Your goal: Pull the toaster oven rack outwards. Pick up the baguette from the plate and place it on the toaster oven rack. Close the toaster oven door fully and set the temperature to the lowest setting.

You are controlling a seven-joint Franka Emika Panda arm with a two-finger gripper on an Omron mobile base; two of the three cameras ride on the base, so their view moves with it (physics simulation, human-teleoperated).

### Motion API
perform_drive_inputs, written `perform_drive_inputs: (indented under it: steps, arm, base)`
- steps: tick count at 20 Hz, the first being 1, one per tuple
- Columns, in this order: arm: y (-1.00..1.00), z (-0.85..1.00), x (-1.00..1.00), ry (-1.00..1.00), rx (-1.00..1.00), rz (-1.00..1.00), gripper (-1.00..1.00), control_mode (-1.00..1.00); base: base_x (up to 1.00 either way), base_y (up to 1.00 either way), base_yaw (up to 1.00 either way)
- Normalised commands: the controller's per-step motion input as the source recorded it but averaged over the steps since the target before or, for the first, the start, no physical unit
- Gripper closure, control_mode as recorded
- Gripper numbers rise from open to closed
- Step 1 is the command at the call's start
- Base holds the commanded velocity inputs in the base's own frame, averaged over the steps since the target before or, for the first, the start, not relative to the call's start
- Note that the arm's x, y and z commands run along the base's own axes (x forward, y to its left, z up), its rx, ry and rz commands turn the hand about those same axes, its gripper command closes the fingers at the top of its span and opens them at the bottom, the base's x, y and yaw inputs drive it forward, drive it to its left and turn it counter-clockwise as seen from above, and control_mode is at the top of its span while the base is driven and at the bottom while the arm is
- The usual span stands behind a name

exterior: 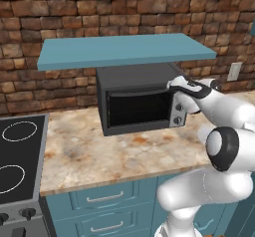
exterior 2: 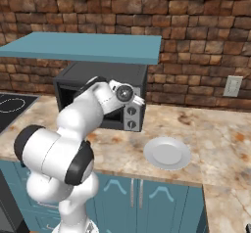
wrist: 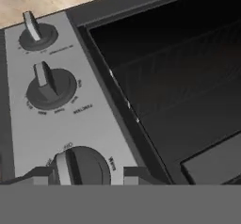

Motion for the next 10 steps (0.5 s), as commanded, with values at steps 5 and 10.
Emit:
perform_drive_inputs:
  steps: [5,10]
  arm:
    - [0.46,0.29,0.0,-0.22,-0.47,0.16,1.0,-1.0]
    - [0.3,0.22,0.0,-0.19,-0.45,0.16,1.0,-1.0]
  base:
    - [0.0,0.0,0.0]
    - [0.0,0.0,0.0]
